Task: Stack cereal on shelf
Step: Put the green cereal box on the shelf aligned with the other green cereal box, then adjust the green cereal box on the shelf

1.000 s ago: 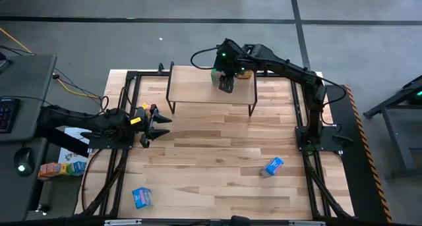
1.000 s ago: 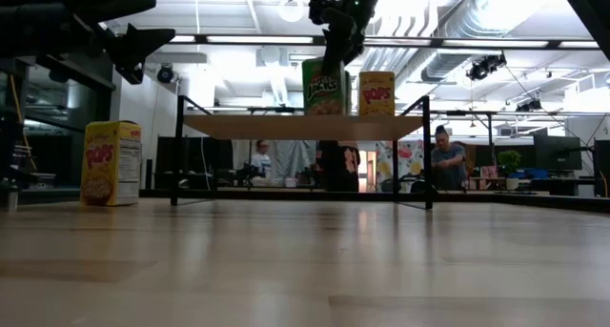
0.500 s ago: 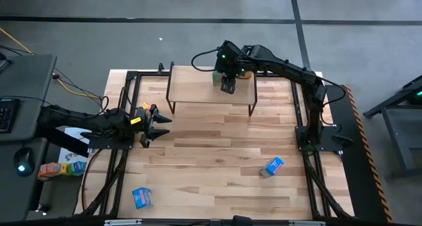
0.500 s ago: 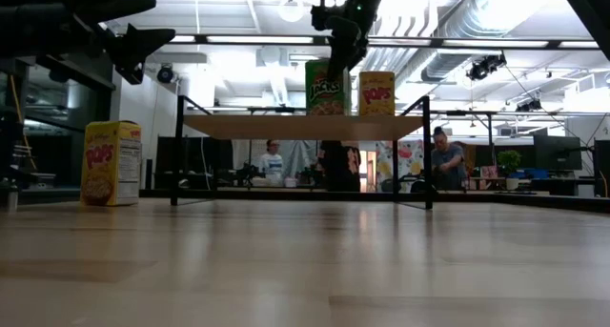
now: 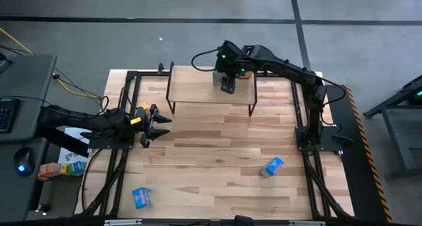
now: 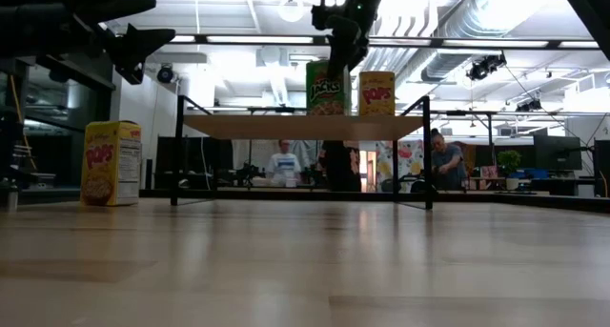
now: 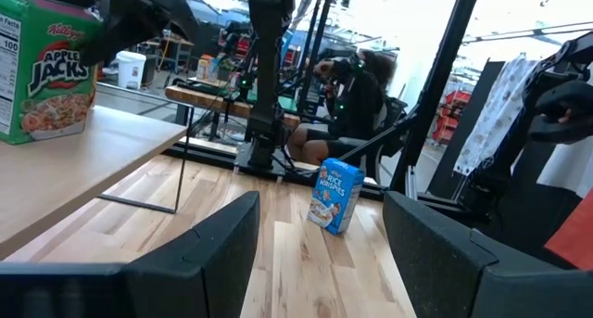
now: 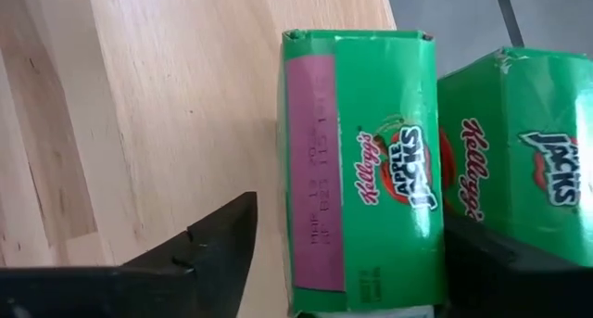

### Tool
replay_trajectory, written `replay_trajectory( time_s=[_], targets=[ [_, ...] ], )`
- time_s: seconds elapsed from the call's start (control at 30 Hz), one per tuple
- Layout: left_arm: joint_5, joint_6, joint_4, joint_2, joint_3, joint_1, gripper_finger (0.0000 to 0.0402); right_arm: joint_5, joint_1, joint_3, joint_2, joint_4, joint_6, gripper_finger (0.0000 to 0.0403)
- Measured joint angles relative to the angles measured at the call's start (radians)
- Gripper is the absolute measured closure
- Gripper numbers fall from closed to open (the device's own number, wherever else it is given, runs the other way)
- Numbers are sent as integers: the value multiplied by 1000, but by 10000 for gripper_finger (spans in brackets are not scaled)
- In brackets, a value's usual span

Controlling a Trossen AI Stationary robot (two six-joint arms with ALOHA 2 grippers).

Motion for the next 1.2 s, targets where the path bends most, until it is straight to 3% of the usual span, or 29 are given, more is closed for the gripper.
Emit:
replay_trajectory(
  time_s=[0.67, 0.93, 1.07, 1.2],
  targets=[
    [0, 0, -3, 0, 0, 0, 179, -5, 5, 244, -2, -202, 8, 134],
    [0, 0, -3, 0, 0, 0, 179, 80, 2, 277, -2, -272, 19, 137],
    [0, 0, -3, 0, 0, 0, 179, 119, -17, 260, -2, -249, 18, 175],
    [0, 0, -8, 0, 0, 0, 179, 190, -47, 251, -2, -205, 19, 280]
  ],
)
